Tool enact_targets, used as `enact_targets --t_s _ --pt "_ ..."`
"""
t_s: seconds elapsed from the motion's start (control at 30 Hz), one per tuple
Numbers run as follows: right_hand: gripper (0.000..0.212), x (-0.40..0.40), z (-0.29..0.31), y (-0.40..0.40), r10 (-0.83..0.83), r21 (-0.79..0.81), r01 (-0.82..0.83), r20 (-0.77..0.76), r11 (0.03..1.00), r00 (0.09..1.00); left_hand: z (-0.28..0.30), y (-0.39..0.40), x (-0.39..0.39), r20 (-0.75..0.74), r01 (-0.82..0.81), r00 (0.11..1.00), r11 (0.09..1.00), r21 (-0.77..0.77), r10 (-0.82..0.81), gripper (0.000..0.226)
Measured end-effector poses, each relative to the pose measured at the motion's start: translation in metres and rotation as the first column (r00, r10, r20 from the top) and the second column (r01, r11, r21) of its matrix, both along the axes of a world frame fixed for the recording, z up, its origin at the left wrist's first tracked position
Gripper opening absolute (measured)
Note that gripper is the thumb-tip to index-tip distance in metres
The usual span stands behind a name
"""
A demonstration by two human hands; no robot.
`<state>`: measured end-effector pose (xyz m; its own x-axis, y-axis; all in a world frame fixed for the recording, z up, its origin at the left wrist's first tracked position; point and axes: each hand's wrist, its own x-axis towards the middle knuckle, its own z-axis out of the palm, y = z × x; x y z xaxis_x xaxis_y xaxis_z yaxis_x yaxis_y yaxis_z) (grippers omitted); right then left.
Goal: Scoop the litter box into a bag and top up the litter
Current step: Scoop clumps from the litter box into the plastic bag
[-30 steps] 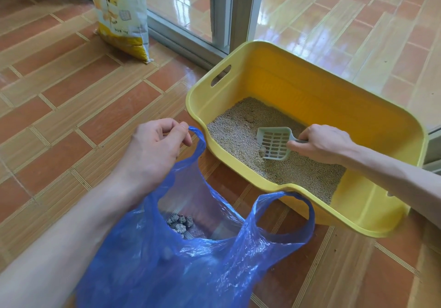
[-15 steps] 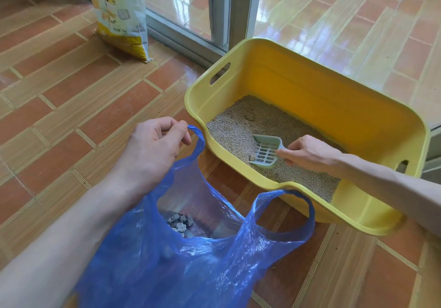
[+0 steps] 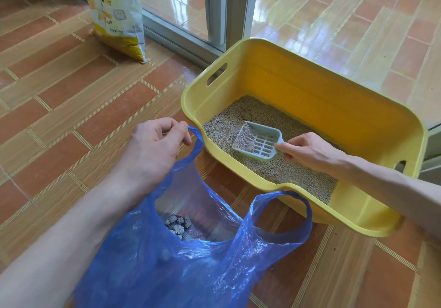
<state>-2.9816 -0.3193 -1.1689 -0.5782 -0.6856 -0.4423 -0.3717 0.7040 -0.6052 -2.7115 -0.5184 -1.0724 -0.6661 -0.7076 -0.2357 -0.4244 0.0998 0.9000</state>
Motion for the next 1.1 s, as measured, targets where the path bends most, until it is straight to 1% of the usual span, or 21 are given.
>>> enact_targets --t_s 0.23,0.33,0.5,0.7,0.9,1.03,1.1 --pt "0.054 0.002 0.000 -0.002 0.000 -0.021 0.000 -0.006 1.000 1.000 -0.001 0.002 -0.001 0.001 -0.003 1.000 1.000 -0.010 0.003 0.038" --pt "0.054 0.003 0.001 -0.002 -0.012 -0.028 0.013 0.018 1.000 1.000 -0.001 0.001 -0.001 0.000 -0.002 1.000 1.000 -0.007 0.002 0.038" --pt "0.052 0.003 0.003 0.000 -0.050 -0.004 0.051 0.038 0.999 0.998 -0.002 0.001 -0.002 -0.001 0.005 1.000 1.000 0.002 -0.005 0.039" --pt "0.052 0.003 0.008 0.002 -0.052 0.017 0.052 0.013 0.998 0.999 -0.002 0.001 -0.001 -0.003 0.004 1.000 1.000 0.005 -0.004 0.039" --pt "0.054 0.010 0.025 0.003 0.021 -0.007 -0.021 -0.026 1.000 0.999 -0.002 0.000 -0.001 -0.011 0.007 1.000 1.000 0.002 -0.007 0.039" --pt "0.057 0.018 0.046 0.004 0.128 -0.047 -0.129 -0.036 0.990 0.991 -0.001 0.000 0.001 -0.013 0.010 1.000 1.000 -0.003 -0.010 0.039" --pt "0.059 0.024 0.060 0.003 0.212 -0.079 -0.213 -0.013 0.974 0.977 -0.001 -0.001 0.002 -0.010 0.005 1.000 1.000 -0.005 -0.005 0.039"
